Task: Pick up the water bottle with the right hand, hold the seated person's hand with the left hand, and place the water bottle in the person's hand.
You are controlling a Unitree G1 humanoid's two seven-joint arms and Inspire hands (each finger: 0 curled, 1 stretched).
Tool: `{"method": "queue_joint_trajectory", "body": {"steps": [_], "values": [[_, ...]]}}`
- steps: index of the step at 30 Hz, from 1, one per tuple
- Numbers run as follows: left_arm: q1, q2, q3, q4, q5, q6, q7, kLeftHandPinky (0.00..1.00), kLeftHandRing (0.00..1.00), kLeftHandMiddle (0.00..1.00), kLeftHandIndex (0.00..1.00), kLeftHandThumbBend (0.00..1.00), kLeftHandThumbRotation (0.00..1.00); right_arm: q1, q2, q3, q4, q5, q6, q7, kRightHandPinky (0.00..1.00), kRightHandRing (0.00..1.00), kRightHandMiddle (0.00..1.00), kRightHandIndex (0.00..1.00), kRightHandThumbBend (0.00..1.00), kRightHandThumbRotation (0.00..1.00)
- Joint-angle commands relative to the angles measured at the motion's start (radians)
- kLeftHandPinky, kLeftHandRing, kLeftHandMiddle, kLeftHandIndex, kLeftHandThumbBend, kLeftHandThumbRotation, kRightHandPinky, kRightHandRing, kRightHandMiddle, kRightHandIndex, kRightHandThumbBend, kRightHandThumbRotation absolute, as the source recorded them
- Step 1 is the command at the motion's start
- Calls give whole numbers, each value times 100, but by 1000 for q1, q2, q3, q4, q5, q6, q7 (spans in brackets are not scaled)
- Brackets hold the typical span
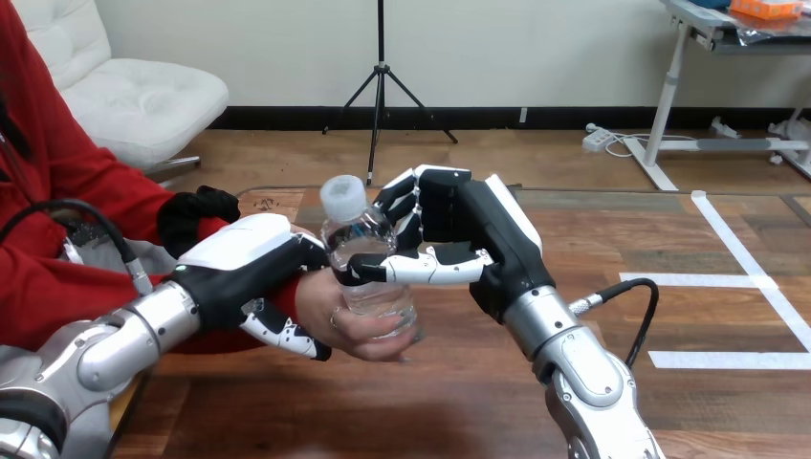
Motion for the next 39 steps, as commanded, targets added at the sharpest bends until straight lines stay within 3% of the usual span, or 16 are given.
{"method": "queue_joint_trajectory", "body": {"steps": [1, 7, 13, 22, 39], "values": [[-68, -73, 41, -88, -58, -18, -12, 34, 40, 50, 53, 77, 9, -33, 64, 36, -62, 22, -27, 9, 21, 27, 39, 43, 90, 0], [-66, -78, 51, -98, -79, -19, -44, 35, 42, 51, 53, 82, 7, -20, 76, 43, -78, 20, -8, 3, 21, 27, 39, 42, 89, 0], [-64, -75, 47, -107, -62, -21, -17, 34, 41, 50, 52, 82, 7, -7, 85, 48, -94, 13, 7, -5, 21, 27, 39, 42, 88, 0], [-64, -71, 45, -111, -60, -18, -23, 34, 40, 49, 51, 83, 3, 3, 89, 47, -113, 26, 31, 1, 22, 28, 39, 42, 87, 0], [-57, -63, 49, -115, -63, -8, -28, 34, 40, 49, 51, 86, 6, 0, 76, 44, -101, 23, 12, 9, 23, 29, 41, 43, 86, 0]]}}
